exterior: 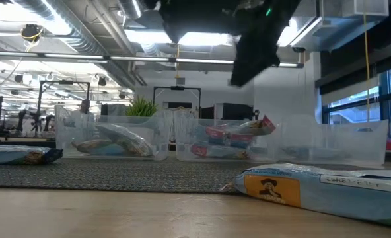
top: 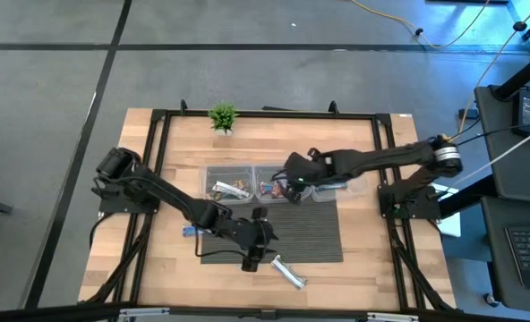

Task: Pick and place Granola Bars by type
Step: Put the yellow granola bar into the left transparent bin

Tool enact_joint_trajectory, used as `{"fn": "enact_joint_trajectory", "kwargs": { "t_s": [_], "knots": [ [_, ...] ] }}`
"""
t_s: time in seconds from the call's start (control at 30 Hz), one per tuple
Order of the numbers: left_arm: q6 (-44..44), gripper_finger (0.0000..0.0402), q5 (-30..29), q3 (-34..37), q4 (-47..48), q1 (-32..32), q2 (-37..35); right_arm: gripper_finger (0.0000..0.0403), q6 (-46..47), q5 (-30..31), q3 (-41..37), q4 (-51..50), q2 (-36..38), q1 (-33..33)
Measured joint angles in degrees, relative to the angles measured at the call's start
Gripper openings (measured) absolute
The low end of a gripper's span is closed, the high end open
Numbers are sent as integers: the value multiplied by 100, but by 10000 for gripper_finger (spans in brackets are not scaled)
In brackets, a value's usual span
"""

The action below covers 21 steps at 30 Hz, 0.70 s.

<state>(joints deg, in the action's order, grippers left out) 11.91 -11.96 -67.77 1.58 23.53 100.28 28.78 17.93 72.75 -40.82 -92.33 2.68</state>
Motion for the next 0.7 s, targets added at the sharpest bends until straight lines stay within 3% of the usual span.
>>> {"fn": "enact_joint_trajectory", "kwargs": {
  "t_s": [0.3, 0.5, 0.7],
  "knots": [
    [-1123, 155, 297, -7, -590, -16, 533, 119, 603, 20, 0, -200, 1005, 745],
    [-1369, 155, 822, -4, -1364, -82, 1051, 119, 868, 37, 2, -282, 1177, 997],
    [-1662, 154, 1009, -2, -1420, -76, 1501, 119, 1147, 44, 2, -621, 1186, 995]
  ]
}}
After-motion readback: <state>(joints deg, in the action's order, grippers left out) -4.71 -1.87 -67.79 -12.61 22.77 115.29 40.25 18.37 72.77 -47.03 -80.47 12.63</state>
